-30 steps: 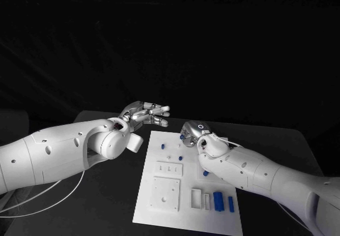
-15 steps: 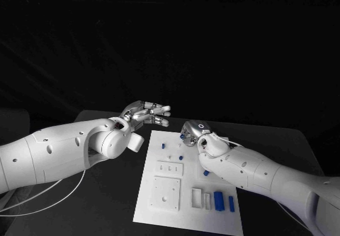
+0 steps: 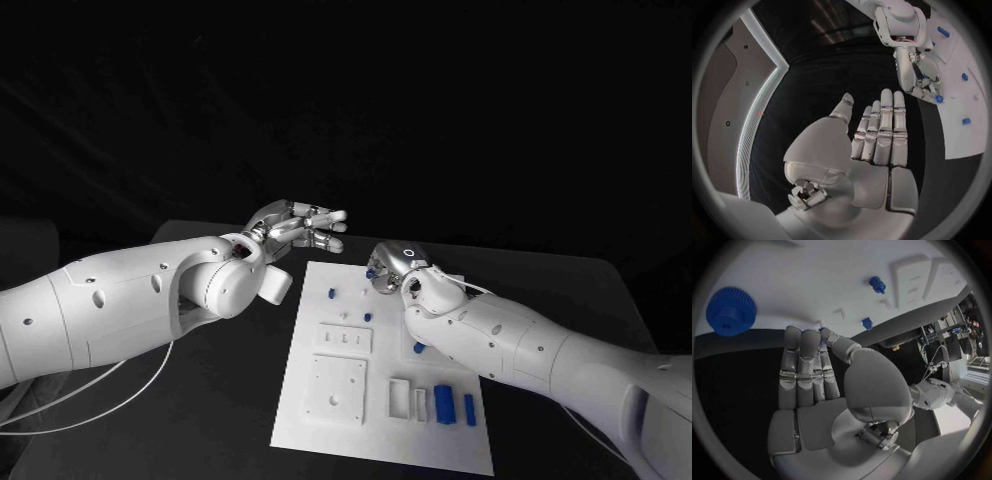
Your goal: Assemble the parts on the task board
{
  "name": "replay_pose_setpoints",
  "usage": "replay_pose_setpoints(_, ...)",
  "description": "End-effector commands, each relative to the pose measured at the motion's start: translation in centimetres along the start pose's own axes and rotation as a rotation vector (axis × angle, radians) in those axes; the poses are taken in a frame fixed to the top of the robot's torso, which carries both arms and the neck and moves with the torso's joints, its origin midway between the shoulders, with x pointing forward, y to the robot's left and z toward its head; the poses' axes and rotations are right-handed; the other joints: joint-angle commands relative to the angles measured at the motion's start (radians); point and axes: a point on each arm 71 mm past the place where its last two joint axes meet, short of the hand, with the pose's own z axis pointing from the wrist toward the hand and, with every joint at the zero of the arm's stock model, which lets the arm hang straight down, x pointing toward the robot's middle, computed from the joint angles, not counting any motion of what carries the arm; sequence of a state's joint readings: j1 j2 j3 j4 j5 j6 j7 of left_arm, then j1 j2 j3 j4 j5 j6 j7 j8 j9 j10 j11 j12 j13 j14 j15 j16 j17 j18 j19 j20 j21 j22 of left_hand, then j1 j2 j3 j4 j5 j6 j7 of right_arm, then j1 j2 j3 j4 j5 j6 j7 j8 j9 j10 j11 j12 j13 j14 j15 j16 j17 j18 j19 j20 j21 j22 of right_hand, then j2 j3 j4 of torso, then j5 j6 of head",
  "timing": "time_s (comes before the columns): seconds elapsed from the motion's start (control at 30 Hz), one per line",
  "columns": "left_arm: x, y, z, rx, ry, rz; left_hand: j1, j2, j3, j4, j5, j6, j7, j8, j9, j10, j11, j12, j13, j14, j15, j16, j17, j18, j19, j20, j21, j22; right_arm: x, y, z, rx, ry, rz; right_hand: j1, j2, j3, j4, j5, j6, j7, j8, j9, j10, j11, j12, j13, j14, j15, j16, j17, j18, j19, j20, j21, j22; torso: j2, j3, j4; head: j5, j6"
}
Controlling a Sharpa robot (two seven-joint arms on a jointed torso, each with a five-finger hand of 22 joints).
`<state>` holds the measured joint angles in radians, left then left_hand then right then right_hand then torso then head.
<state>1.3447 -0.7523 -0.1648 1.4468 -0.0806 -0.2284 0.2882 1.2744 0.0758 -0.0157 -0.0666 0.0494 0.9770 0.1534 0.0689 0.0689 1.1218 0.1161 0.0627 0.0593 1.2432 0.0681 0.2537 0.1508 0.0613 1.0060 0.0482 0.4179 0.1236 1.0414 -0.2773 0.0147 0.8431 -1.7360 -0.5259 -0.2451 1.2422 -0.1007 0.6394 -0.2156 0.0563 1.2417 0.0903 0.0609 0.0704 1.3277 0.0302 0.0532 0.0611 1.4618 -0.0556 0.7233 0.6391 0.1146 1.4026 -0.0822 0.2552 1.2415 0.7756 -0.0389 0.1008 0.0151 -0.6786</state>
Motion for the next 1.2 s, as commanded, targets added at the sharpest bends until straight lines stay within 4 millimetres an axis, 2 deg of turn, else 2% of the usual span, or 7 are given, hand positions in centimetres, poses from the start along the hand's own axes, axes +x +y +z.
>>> replay_pose_setpoints(0.03, 0.26, -0.18, 0.03, 0.011, 0.024, -0.001, -0.003, 0.005, -0.001, -0.006, 0.004, -0.002, 0.001, -0.003, 0.000, 0.003, 0.004, -0.001, 0.001, 0.002, 0.001, -0.006, -0.001, -0.011, -0.006, 0.002, 0.000, -0.001, 0.42, 0.01, -0.13, 0.005, 0.026, -0.001, 0.004, 0.008, 0.004, -0.002, 0.004, 0.011, -0.005, 0.003, 0.005, 0.005, 0.000, 0.005, 0.001, -0.002, -0.007, 0.000, -0.001, 0.004, 0.005, -0.001, -0.004, 0.001, 0.000, 0.0001, 0.0009, 0.001, 0.001)
replay_pose_setpoints(0.5, 0.17, -0.18, -0.01, 0.010, 0.021, 0.000, -0.003, 0.005, -0.001, -0.006, 0.004, -0.002, 0.001, -0.003, 0.000, 0.003, 0.004, -0.001, 0.001, 0.002, 0.001, -0.006, -0.001, -0.011, -0.006, 0.002, 0.000, -0.001, 0.35, 0.16, -0.21, 0.001, 0.014, 0.008, 0.003, 0.008, 0.005, -0.003, 0.007, 0.011, -0.005, 0.003, 0.005, 0.005, 0.000, 0.005, 0.001, -0.002, -0.007, 0.000, -0.001, 0.005, 0.009, -0.001, -0.011, 0.008, 0.000, 0.0000, -0.0011, 0.000, 0.000)
replay_pose_setpoints(0.73, 0.13, -0.18, -0.02, 0.010, 0.020, 0.000, -0.002, 0.005, -0.001, -0.006, 0.004, -0.002, 0.001, -0.003, 0.000, 0.003, 0.004, -0.001, 0.001, 0.002, 0.001, -0.007, -0.001, -0.011, -0.007, 0.002, 0.001, -0.003, 0.35, 0.32, -0.25, -0.002, 0.011, 0.012, 0.003, 0.008, 0.005, -0.003, 0.007, 0.011, -0.005, 0.003, 0.005, 0.005, 0.000, 0.005, 0.001, -0.002, -0.007, 0.000, -0.001, 0.005, 0.009, -0.001, -0.011, 0.008, 0.001, -0.0005, 0.0013, -0.002, -0.001)
replay_pose_setpoints(1.2, 0.19, -0.22, 0.03, 0.010, 0.020, 0.001, -0.002, 0.005, -0.001, -0.006, 0.004, -0.002, 0.001, -0.003, 0.000, 0.003, 0.004, -0.001, 0.001, 0.002, 0.001, -0.007, -0.001, -0.011, -0.007, 0.002, 0.001, -0.003, 0.55, 0.13, -0.15, 0.012, 0.027, 0.011, 0.001, 0.004, 0.003, 0.001, 0.009, -0.005, -0.001, 0.003, 0.002, -0.013, 0.006, 0.005, 0.001, -0.003, -0.004, -0.003, -0.004, 0.008, 0.011, 0.002, -0.024, 0.015, 0.002, -0.0012, 0.0017, -0.003, 0.001)
